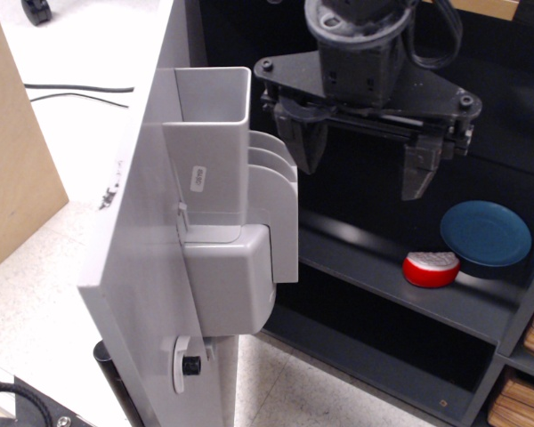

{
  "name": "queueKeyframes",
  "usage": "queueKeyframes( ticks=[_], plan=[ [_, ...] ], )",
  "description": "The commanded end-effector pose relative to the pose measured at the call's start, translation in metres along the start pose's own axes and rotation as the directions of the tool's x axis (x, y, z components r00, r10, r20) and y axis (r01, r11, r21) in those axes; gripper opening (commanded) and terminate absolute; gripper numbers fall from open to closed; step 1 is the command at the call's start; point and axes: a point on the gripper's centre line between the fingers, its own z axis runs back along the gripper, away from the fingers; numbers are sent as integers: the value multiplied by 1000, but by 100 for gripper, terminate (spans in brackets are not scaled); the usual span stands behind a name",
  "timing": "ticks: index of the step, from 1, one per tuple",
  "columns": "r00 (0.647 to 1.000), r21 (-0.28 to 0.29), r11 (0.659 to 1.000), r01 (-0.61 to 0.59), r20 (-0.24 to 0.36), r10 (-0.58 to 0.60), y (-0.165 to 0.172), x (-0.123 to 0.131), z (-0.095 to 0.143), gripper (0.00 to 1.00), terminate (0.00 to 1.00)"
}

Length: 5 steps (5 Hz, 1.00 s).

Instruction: Close fridge

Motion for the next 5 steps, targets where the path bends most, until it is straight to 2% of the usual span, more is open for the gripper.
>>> queueKeyframes(
  ticks=[1, 2, 3, 4, 5],
  plan=[
    [1000, 0, 1000, 0, 0, 0, 0, 0, 0, 100, 0],
    [999, -54, 998, -42, 12, 43, 5, -1, 23, 100, 0],
    [997, -77, 994, -71, 34, 74, 13, -8, 51, 100, 0],
    [996, -55, 995, -84, 36, 86, 27, -15, 74, 100, 0],
    [989, -17, 993, -120, 79, 121, 46, -25, 90, 100, 0]
  ],
)
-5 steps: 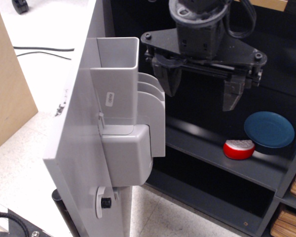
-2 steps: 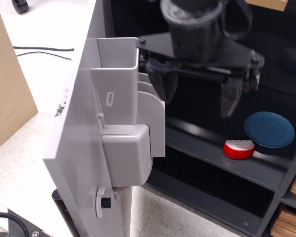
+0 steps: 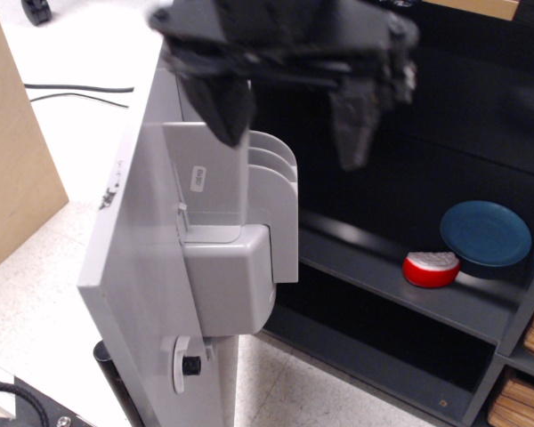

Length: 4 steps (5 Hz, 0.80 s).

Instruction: Close fridge

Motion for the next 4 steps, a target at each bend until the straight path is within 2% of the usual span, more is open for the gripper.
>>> queueKeyframes(
  ticks=[1, 2, 3, 4],
  plan=[
    [990, 81, 992, -99, 104, 91, 30, -11, 33, 100, 0],
    [983, 83, 983, -163, 96, 155, 48, -16, 31, 100, 0],
    [969, 104, 964, -246, 40, 243, 57, -22, 12, 100, 0],
    [957, 131, 948, -290, 18, 290, 57, -24, -4, 100, 0]
  ],
)
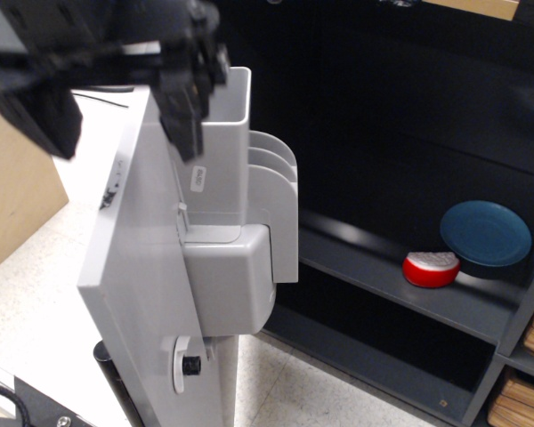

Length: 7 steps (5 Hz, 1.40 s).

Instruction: Close fridge

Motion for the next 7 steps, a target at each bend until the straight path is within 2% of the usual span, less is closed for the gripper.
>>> queueKeyframes(
  ticks=[1, 4, 5, 6, 7],
  plan=[
    [996, 8, 998, -67, -66, 68, -15, 4, -20, 100, 0],
    [991, -48, 996, -70, -117, 64, -97, 20, -32, 100, 0],
    [996, -62, 997, -50, -72, 45, -130, 36, -36, 100, 0],
    [996, -93, 994, -60, -66, 54, -158, 71, -32, 100, 0],
    [1000, -127, 992, -4, -29, 0, -161, 79, -18, 100, 0]
  ],
)
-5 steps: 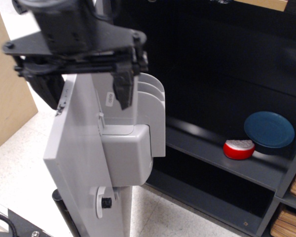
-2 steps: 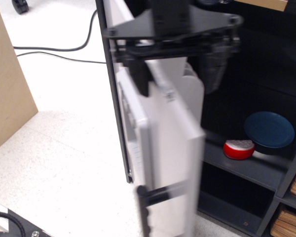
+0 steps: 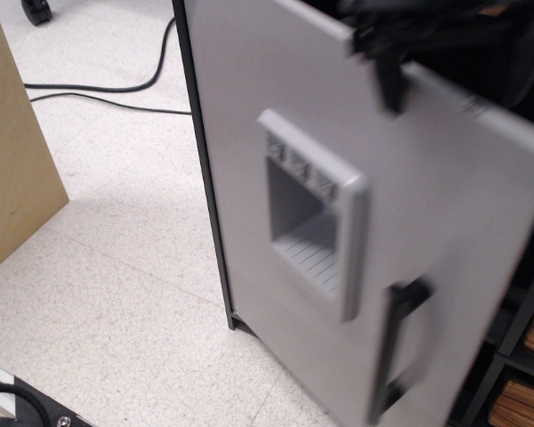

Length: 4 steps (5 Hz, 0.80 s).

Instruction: Close fridge

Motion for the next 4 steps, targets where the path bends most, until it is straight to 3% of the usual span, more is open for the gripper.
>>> queueKeyframes(
  ticks=[1, 2, 4],
  plan=[
    [994, -112, 988, 106, 48, -101, 4, 0, 37, 100, 0],
    [983, -55, 983, 178, 61, -174, 18, -14, 18, 100, 0],
    [969, 60, 973, 222, 94, -227, 21, -16, -54, 100, 0]
  ],
)
